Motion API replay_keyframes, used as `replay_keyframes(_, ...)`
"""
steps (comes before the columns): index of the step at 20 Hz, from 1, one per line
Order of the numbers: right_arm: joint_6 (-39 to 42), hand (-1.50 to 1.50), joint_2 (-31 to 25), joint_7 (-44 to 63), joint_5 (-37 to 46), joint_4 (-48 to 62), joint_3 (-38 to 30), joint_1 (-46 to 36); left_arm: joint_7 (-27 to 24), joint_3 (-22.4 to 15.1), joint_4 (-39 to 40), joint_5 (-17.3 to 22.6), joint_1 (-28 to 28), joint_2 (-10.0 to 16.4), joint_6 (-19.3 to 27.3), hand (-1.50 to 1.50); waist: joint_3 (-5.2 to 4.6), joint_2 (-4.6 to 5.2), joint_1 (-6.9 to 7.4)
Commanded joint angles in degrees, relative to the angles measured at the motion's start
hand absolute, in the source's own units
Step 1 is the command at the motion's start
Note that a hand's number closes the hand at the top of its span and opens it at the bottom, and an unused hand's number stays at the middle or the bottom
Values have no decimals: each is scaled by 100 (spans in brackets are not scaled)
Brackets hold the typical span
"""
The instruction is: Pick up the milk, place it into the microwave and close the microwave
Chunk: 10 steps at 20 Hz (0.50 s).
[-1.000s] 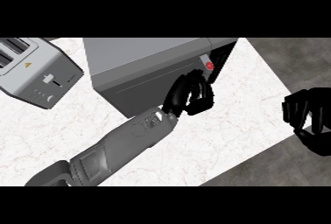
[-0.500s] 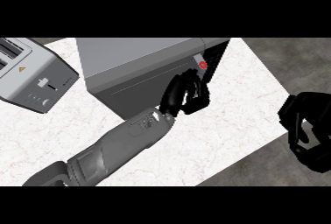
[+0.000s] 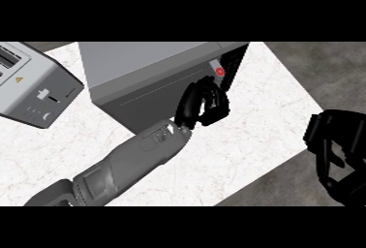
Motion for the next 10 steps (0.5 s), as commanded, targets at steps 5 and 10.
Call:
replay_keyframes(5, 546, 150, -223, 225, 50, -288, 516, 214, 241, 294, 404, 257, -464, -326, 322, 150, -9, 88, 72)
replay_keyframes(10, 464, 150, -130, 348, -156, -430, 721, 546, 197, 1523, -335, 1481, -8, -333, -53, 150, -107, 139, 331)
